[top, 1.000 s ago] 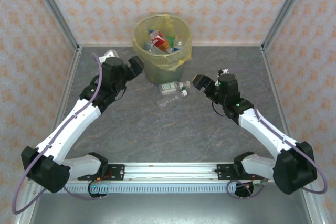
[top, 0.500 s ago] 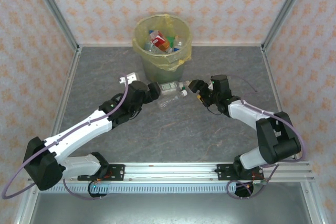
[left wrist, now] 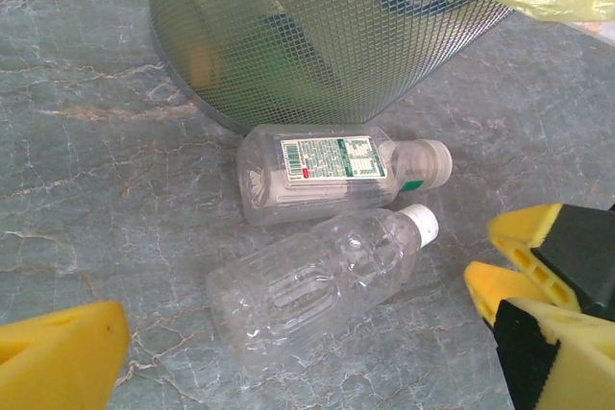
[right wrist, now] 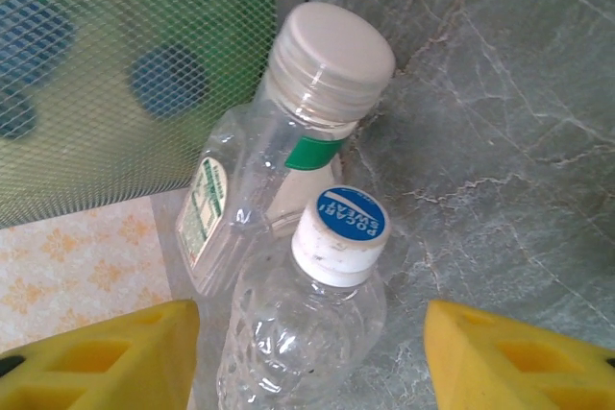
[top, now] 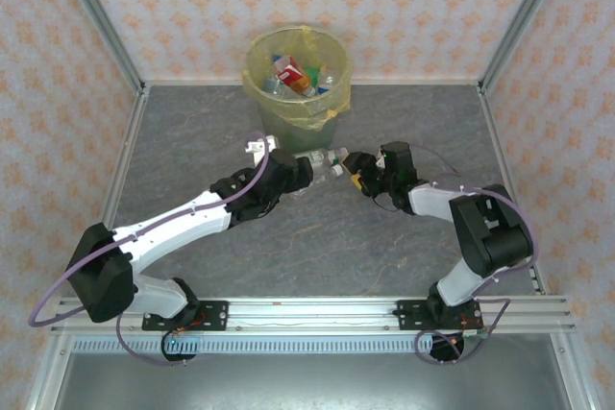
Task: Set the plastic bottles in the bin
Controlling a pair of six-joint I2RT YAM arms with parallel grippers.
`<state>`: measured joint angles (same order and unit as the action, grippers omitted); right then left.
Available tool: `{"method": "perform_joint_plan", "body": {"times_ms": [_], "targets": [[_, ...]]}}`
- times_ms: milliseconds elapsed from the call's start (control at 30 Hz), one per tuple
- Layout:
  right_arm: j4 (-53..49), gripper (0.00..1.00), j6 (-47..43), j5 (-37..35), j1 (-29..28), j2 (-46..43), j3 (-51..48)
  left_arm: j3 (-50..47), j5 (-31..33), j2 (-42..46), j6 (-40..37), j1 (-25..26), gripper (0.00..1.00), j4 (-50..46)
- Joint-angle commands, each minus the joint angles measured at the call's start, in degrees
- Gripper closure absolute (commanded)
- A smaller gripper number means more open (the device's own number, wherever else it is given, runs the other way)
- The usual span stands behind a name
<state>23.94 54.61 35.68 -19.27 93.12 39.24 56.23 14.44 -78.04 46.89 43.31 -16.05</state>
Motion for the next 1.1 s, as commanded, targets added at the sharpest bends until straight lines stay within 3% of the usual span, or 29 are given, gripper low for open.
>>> {"method": "perform_joint_plan", "body": {"times_ms": [0,333,1067], "targets": [[4.75,0.37,2.23,1.47,0.4,1.48,-0.18,1.38,1.79,-0.8,0.39,0.35,0.01,-1.7],[10.67,0.4,6.03,3.13,0.39,6.51,0.09,1.79,2.66,0.57,1.29,1.07,0.01,-2.21],[12.89,0.47,6.62,5.39,-0.32,14.35,4.97,2.64,4.64,3.58,3.93,1.69,0.01,-5.56]]}}
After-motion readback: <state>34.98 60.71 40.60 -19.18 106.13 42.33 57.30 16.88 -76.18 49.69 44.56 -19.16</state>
